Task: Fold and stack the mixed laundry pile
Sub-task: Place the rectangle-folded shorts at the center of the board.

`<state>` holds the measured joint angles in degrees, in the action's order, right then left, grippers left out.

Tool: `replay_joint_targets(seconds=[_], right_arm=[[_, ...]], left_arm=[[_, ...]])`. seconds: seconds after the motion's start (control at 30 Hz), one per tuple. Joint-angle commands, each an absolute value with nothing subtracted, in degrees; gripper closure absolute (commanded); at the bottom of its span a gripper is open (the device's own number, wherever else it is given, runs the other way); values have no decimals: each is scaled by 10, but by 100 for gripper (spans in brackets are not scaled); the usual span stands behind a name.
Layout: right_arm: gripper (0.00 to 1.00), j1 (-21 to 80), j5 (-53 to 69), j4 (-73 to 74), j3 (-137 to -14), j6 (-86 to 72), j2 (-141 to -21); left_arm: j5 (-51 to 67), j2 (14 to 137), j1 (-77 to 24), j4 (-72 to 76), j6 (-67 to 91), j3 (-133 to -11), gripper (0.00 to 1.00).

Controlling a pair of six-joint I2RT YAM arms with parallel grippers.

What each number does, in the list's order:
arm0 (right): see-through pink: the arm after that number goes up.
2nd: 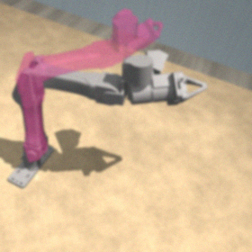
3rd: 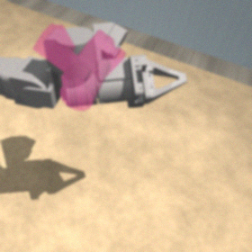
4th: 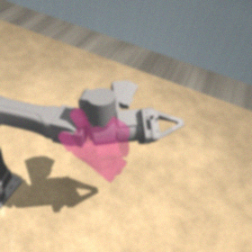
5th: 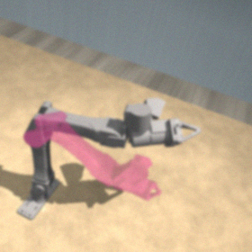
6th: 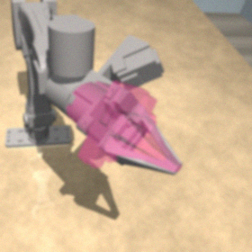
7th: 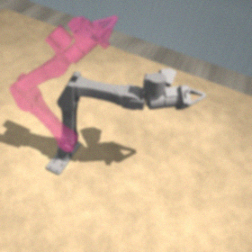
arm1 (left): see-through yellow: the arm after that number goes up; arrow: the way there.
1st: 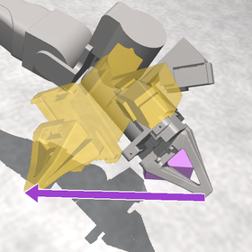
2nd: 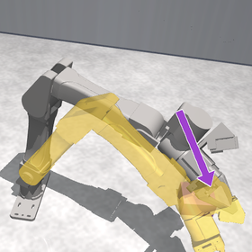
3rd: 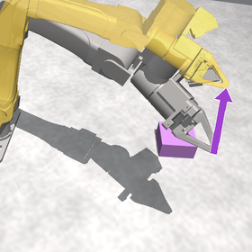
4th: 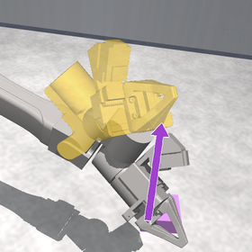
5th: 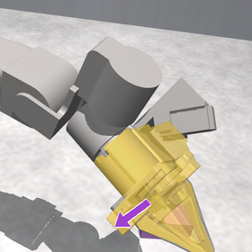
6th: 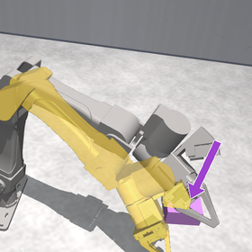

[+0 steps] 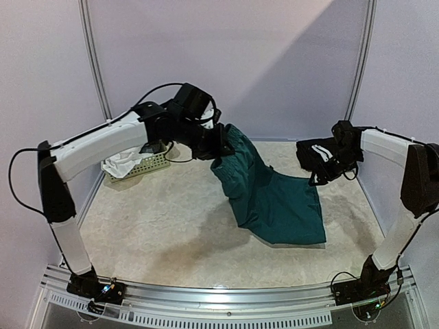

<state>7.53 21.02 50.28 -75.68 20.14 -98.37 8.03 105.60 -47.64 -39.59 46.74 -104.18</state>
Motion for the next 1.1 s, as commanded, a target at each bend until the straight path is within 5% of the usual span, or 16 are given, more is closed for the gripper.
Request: replay_joint_targets(seconds=[0.0,0.33,0.7,1.07], right_arm=[[46,98,220,502,-801,191,-1038],[47,158,203,494,-823,191,-1103],[47,183,223,494,-835,185,-1107],[47,201,243,500,-829,223,-1085]], left_arm=[[33,986,-444,-400,455,-951,100],[25,835,-372,-398,460,-750,100],[65,829,-354,-361,478,-764,100],[-19,786,-338,-422,441,-725,100]])
